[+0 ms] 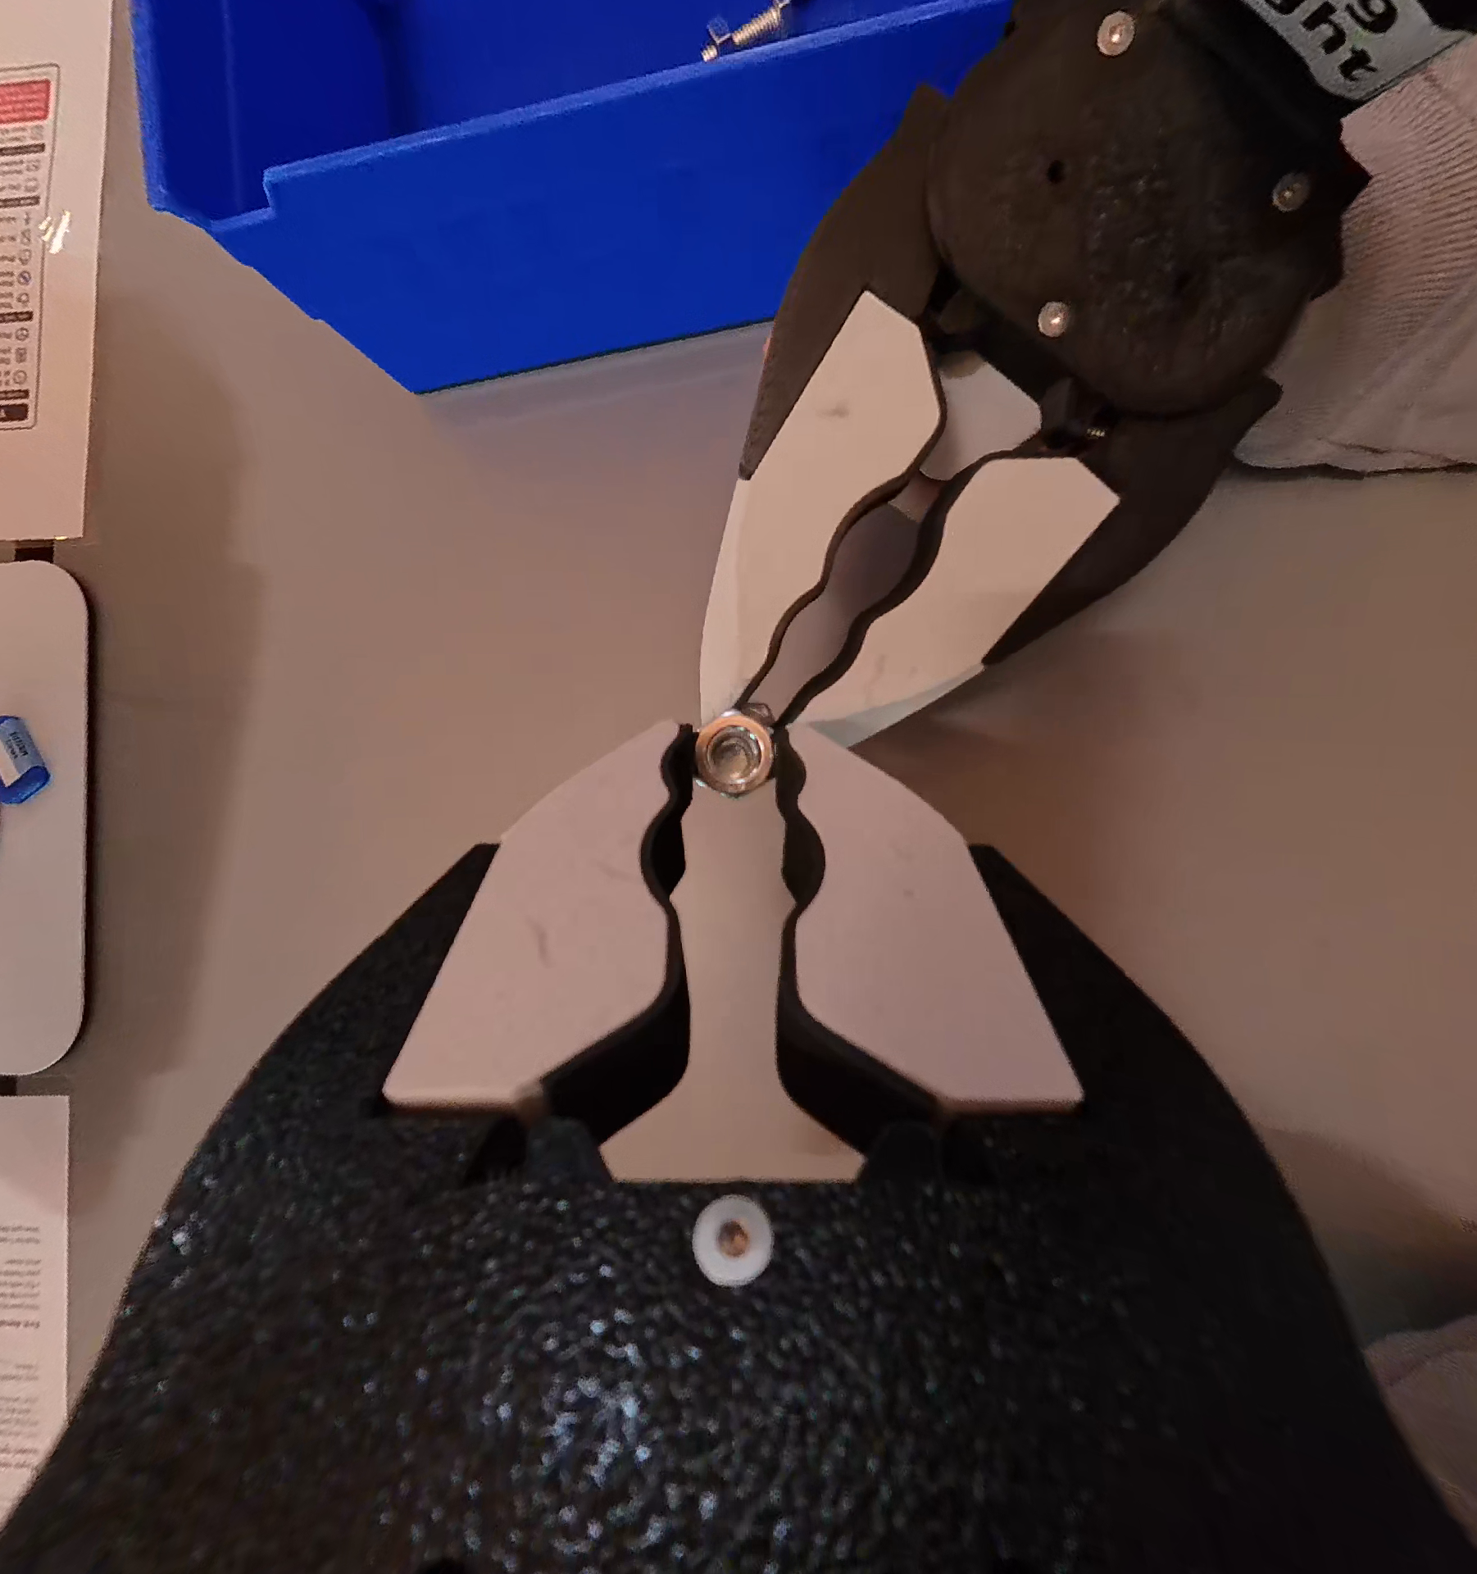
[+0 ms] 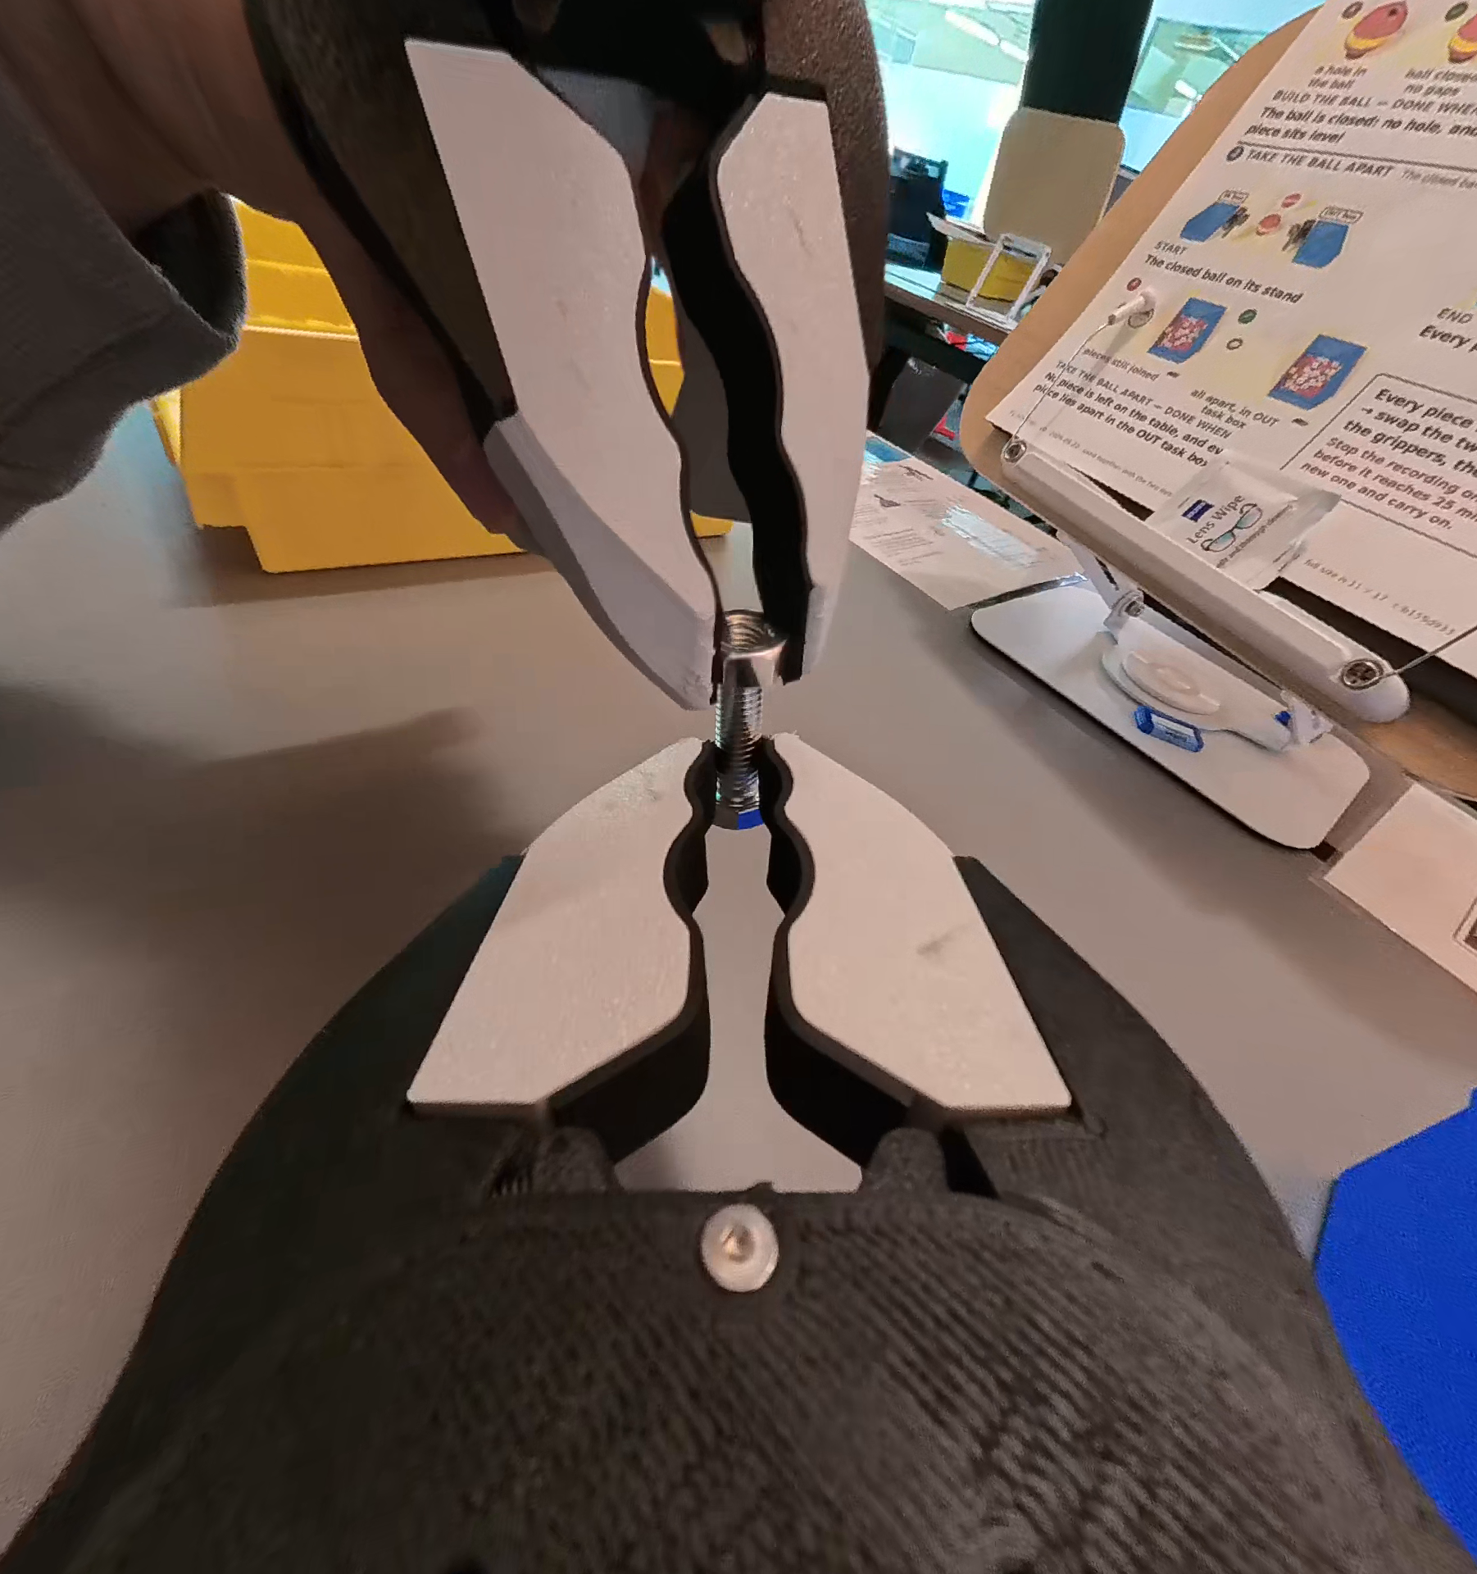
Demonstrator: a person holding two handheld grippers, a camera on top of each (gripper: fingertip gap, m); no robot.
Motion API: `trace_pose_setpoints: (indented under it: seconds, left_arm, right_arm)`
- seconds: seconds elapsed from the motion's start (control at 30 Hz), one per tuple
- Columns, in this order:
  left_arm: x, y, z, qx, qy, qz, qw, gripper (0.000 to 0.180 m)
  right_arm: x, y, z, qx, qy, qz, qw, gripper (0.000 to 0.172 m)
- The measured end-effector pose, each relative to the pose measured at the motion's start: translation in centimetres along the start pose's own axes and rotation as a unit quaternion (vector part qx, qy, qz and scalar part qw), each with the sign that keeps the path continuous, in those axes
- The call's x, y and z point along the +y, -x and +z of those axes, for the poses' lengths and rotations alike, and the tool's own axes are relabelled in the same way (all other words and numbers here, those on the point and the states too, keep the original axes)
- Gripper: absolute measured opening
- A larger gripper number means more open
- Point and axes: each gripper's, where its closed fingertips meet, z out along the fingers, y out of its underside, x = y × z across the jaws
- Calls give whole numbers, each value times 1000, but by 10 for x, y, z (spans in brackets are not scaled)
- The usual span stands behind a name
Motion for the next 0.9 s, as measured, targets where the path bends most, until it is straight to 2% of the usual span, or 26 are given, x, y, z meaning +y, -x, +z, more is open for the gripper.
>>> trace_pose_setpoints:
  seconds: [0.03,0.57,0.77,0.9]
  left_arm:
    - [1,0,0,0,1,0,1000,17]
    - [-4,5,-1,-13,-14,0,1000,20]
    - [-9,1,-3,-2,-29,-2,1000,8]
    - [-2,1,0,12,-24,-12,1000,7]
  right_arm:
    - [0,0,0,-1,-1,3,1000,9]
    - [-3,-1,-2,-18,-18,56,998,9]
    - [-4,0,-2,-20,-22,56,998,9]
    - [1,1,-1,-26,-3,47,999,9]
